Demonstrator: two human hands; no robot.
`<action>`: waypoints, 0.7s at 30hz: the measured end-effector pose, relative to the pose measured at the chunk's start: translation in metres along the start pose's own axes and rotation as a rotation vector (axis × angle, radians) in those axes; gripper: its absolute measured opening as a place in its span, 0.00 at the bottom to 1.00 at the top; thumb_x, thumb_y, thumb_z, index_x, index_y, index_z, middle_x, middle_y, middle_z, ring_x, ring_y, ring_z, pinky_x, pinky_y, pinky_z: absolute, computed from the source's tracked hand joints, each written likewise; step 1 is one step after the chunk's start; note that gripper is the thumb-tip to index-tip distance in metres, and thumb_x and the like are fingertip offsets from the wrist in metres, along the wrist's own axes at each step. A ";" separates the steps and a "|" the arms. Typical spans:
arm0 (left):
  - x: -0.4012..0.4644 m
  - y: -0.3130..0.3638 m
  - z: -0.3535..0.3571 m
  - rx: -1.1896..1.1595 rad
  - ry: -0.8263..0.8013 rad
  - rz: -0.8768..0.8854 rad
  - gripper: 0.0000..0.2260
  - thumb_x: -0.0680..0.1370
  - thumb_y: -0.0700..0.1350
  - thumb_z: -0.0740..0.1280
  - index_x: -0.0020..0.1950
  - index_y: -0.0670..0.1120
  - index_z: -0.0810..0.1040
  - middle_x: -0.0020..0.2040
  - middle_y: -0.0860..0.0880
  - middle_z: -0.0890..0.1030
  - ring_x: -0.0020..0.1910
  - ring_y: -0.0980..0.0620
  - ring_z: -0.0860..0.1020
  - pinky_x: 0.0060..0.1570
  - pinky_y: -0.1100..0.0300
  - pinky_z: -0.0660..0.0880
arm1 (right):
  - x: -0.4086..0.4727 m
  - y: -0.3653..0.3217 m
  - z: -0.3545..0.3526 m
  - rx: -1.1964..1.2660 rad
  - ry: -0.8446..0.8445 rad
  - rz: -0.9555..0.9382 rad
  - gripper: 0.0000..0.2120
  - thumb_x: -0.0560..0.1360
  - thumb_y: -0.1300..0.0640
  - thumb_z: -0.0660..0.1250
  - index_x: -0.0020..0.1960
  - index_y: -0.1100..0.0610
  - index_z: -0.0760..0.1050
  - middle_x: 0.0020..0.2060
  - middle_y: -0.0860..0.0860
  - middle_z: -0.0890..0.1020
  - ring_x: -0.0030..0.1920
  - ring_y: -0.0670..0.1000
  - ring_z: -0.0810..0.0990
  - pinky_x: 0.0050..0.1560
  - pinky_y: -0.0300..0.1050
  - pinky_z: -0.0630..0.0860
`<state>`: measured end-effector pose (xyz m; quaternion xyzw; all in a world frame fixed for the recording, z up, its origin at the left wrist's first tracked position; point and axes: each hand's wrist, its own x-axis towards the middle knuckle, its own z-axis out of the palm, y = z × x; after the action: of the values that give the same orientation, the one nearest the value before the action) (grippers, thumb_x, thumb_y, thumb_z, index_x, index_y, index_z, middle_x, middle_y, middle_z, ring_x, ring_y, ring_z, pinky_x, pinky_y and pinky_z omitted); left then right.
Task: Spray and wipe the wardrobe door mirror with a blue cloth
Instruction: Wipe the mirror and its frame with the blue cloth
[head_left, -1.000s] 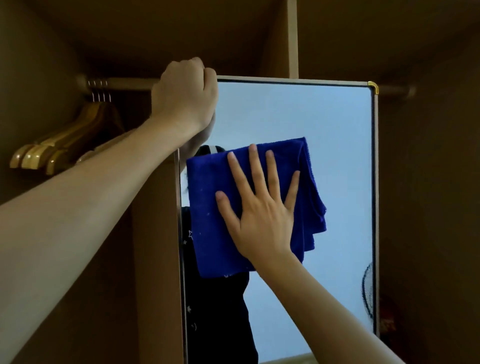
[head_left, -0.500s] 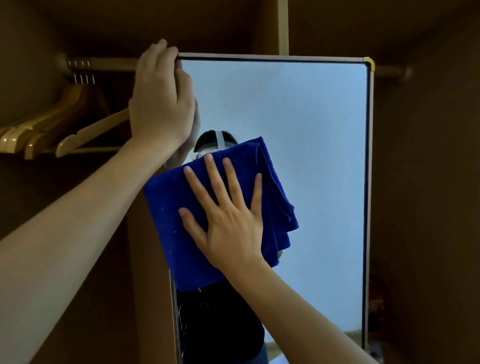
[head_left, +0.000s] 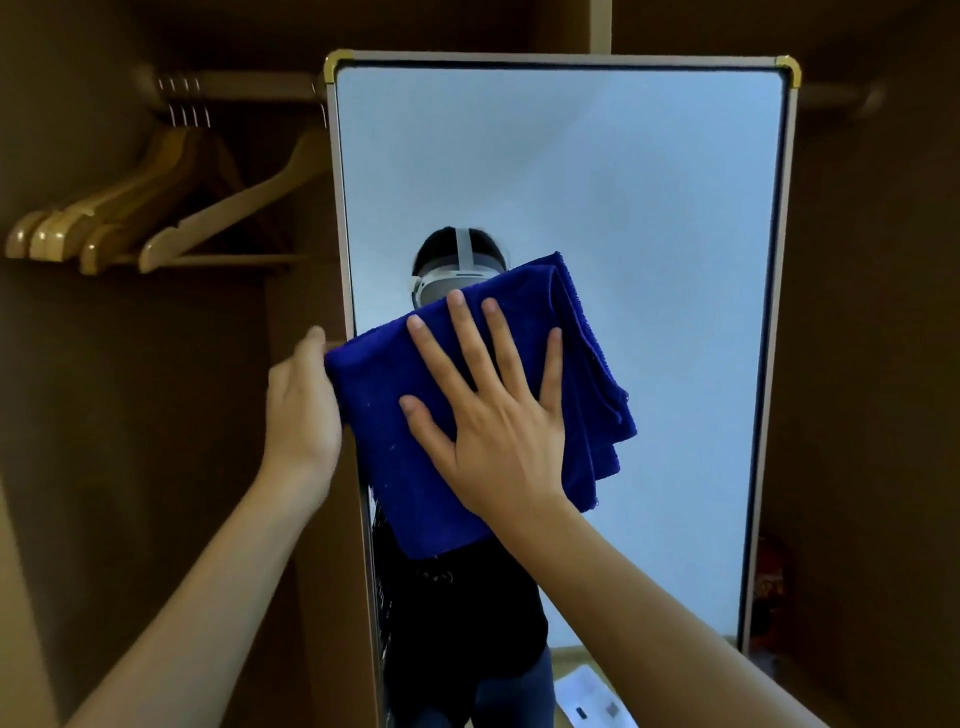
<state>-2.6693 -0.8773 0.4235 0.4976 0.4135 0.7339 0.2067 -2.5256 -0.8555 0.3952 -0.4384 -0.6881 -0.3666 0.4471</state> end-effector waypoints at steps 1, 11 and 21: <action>-0.009 -0.008 0.000 -0.006 -0.015 -0.015 0.21 0.84 0.55 0.49 0.45 0.43 0.74 0.42 0.46 0.77 0.39 0.56 0.77 0.42 0.61 0.70 | -0.001 0.000 0.001 -0.001 0.001 0.005 0.28 0.81 0.38 0.52 0.79 0.43 0.52 0.79 0.47 0.53 0.79 0.51 0.48 0.75 0.64 0.37; -0.040 -0.033 0.007 -0.029 0.059 -0.068 0.18 0.83 0.53 0.52 0.44 0.47 0.76 0.46 0.42 0.80 0.44 0.51 0.80 0.51 0.52 0.75 | -0.014 0.034 -0.004 -0.029 0.023 0.086 0.29 0.80 0.37 0.52 0.78 0.42 0.52 0.79 0.46 0.53 0.79 0.50 0.50 0.75 0.65 0.41; -0.060 -0.037 0.008 -0.040 0.065 -0.080 0.16 0.84 0.50 0.52 0.61 0.46 0.76 0.57 0.48 0.79 0.62 0.53 0.75 0.68 0.50 0.68 | -0.053 0.086 -0.009 -0.007 0.040 0.304 0.29 0.80 0.38 0.48 0.79 0.44 0.48 0.79 0.49 0.50 0.79 0.53 0.46 0.75 0.67 0.42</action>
<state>-2.6412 -0.8961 0.3613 0.4523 0.4247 0.7491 0.2321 -2.4310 -0.8483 0.3588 -0.5319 -0.6034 -0.3056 0.5095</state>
